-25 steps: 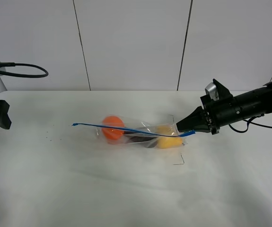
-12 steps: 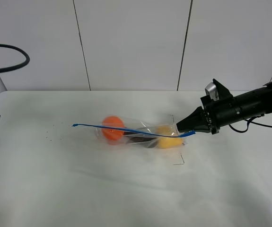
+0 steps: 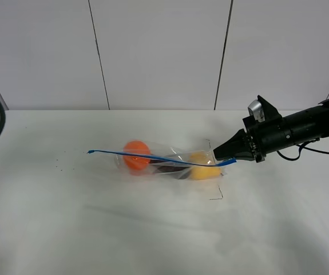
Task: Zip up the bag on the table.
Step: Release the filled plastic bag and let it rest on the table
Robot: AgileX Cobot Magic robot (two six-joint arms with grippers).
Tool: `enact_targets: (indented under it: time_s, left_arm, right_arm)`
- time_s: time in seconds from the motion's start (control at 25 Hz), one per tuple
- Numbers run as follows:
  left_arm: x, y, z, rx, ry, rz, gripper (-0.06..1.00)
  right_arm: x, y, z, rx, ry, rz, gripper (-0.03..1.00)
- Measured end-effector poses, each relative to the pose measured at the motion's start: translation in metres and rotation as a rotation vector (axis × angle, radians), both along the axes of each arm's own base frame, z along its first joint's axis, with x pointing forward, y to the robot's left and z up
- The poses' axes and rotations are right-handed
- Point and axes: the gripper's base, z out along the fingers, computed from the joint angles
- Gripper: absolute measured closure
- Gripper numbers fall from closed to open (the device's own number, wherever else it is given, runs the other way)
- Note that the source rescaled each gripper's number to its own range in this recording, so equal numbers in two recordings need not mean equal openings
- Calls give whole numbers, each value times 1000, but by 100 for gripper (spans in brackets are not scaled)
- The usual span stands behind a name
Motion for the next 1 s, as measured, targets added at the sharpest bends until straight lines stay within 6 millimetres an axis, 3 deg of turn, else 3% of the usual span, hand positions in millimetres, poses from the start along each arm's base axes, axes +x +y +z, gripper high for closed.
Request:
enact_targets:
  time_s: [0.4, 1.0]
  left_arm:
    - [-56, -6, 19, 23, -219, -30, 11]
    - [-132, -16, -2, 4, -468, -59, 11]
  right_arm:
    - [0, 0, 0, 2, -6, 1, 97]
    - [0, 0, 0, -1, -25, 11, 97]
